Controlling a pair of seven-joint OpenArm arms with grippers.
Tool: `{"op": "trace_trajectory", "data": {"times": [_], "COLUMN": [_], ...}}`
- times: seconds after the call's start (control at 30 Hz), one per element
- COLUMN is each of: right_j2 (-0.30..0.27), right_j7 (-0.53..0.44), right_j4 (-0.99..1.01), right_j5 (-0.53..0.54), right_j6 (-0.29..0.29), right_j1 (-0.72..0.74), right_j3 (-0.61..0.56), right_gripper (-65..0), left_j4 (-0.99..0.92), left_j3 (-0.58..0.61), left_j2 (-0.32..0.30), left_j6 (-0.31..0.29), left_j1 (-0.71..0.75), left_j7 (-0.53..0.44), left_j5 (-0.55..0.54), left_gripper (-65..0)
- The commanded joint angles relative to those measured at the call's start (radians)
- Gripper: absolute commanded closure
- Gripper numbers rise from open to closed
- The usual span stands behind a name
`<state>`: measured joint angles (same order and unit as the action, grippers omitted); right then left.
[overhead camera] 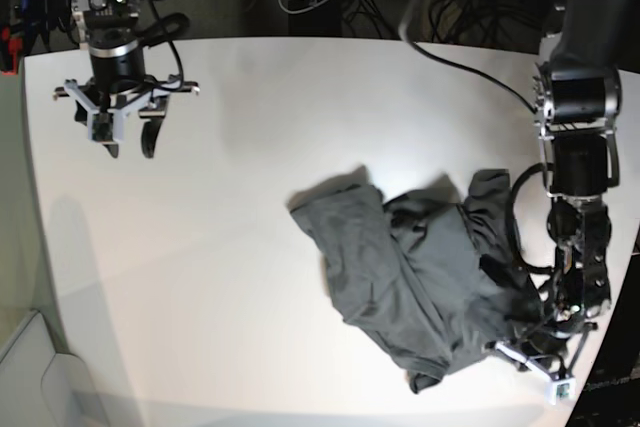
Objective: Layout the t-shirt on the table in an organized manner, then fold the t-shirt properly
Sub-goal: 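Grasp the grey t-shirt edge with the left gripper and lift it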
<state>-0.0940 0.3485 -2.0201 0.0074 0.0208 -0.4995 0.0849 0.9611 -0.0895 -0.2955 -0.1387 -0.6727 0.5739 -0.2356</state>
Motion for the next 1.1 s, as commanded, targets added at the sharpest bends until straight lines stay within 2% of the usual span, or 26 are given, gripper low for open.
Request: {"op": "trace_trajectory", "data": {"times": [0.0,0.27,0.43,0.6,0.83,1.07], "right_j2": [-0.005,-0.005,-0.005,-0.005,-0.005,-0.005], "right_j7": [-0.029,-0.029,-0.029,-0.029,-0.029,-0.029], "right_j4": [-0.017,-0.017,-0.017,-0.017,-0.017,-0.017], "right_j5": [0.001,0.001,0.001,0.001,0.001,0.001], "right_j6": [-0.008,-0.008,-0.008,-0.008,-0.008,-0.008], "right_j1": [0.0,0.0,0.0,-0.004,-0.004,-0.008], "right_j3": [0.002,0.003,0.003,0.005,0.005,0.006], "right_gripper": [-29.8,-29.8,-29.8,-29.8,-29.8,-29.7], "left_j4": [0.068,0.559,0.724,0.718,0.665,0.686], "left_j3": [-0.002,-0.003,-0.002,-0.011,-0.138,-0.102], "left_j2": [0.005,0.14,0.206,0.204,0.154,0.154], "left_j6": [-0.003,0.0,0.0,0.001,-0.005,0.001], "left_j1": [-0.023,0.054,0.049,0.047,0.003,-0.009], "left_j7": [-0.002,0.248,0.36,0.357,0.357,0.358], "left_j5": [-0.008,-0.006,0.0,0.005,-0.005,-0.006], "left_gripper": [-0.6,-0.6,-0.6,-0.6,-0.6,-0.6]}}
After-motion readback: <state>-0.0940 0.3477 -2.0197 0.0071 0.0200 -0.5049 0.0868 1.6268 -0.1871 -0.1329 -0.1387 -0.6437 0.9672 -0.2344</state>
